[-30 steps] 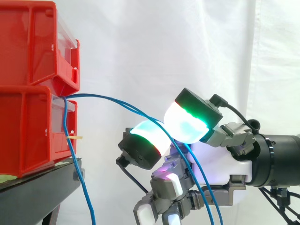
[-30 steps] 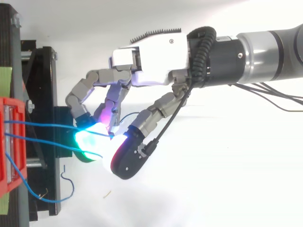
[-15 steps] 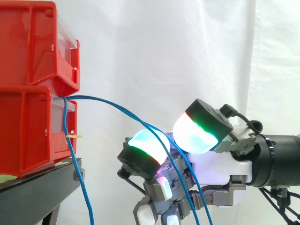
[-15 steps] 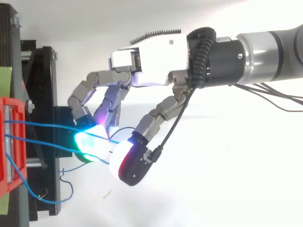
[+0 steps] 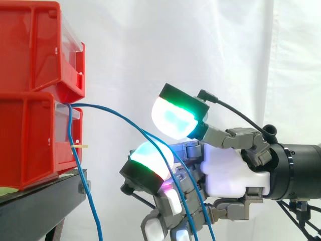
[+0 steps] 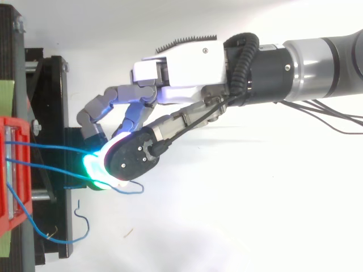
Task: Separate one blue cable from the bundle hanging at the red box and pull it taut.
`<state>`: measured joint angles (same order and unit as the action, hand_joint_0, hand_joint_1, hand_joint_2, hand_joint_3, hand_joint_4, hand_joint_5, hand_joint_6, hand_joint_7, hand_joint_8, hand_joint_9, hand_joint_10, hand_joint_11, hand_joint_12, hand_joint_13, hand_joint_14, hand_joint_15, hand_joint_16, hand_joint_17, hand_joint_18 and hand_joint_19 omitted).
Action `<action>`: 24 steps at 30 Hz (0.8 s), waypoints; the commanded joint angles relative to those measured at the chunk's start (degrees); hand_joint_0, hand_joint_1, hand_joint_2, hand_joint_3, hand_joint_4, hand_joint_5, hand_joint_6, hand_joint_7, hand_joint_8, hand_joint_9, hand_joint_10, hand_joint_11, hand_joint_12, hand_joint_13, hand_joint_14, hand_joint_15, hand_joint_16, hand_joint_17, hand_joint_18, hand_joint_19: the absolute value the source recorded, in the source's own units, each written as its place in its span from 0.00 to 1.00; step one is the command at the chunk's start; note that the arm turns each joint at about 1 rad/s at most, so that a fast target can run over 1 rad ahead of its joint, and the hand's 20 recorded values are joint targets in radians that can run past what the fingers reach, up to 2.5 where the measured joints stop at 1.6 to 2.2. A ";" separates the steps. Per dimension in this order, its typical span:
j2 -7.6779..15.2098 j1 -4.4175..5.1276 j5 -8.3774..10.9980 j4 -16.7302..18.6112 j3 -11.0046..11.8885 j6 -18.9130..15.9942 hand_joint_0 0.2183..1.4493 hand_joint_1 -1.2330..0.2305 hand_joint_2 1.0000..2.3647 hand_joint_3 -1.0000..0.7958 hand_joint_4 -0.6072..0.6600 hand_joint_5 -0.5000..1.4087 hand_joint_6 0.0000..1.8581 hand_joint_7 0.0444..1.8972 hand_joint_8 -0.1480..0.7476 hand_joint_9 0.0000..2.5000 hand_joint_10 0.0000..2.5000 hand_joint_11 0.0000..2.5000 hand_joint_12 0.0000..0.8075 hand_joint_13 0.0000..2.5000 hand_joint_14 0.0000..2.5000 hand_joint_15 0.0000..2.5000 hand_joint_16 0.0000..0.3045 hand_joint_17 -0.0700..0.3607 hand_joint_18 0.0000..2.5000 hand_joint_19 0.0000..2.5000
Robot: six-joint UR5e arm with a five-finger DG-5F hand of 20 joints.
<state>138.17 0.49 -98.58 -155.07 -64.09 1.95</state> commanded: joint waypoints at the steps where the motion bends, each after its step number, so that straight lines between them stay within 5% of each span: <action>1: 0.00 -0.05 -0.04 -0.06 0.02 -0.02 0.33 0.51 0.01 0.37 0.58 0.22 0.33 0.68 0.50 0.36 0.01 0.28 0.45 0.30 0.01 0.17 0.15 0.40 0.32 0.22; 9: 0.08 0.04 -0.04 -0.06 0.02 0.07 0.32 0.41 0.01 0.47 0.63 0.20 0.36 0.59 0.55 0.36 0.01 0.30 0.51 0.31 0.00 0.16 0.18 0.45 0.36 0.19; 17: -0.36 -0.13 -0.13 -0.41 0.02 1.56 0.33 0.33 0.00 0.46 0.65 0.17 0.43 0.51 0.55 0.35 0.01 0.31 0.51 0.31 0.00 0.16 0.18 0.45 0.36 0.18; 24: -4.22 -0.93 -0.39 -2.69 -1.03 10.26 0.29 0.36 0.00 0.31 0.63 0.16 0.45 0.50 0.52 0.34 0.01 0.33 0.47 0.31 0.01 0.17 0.15 0.41 0.34 0.20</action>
<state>136.12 -0.15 -99.09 -156.14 -64.31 8.40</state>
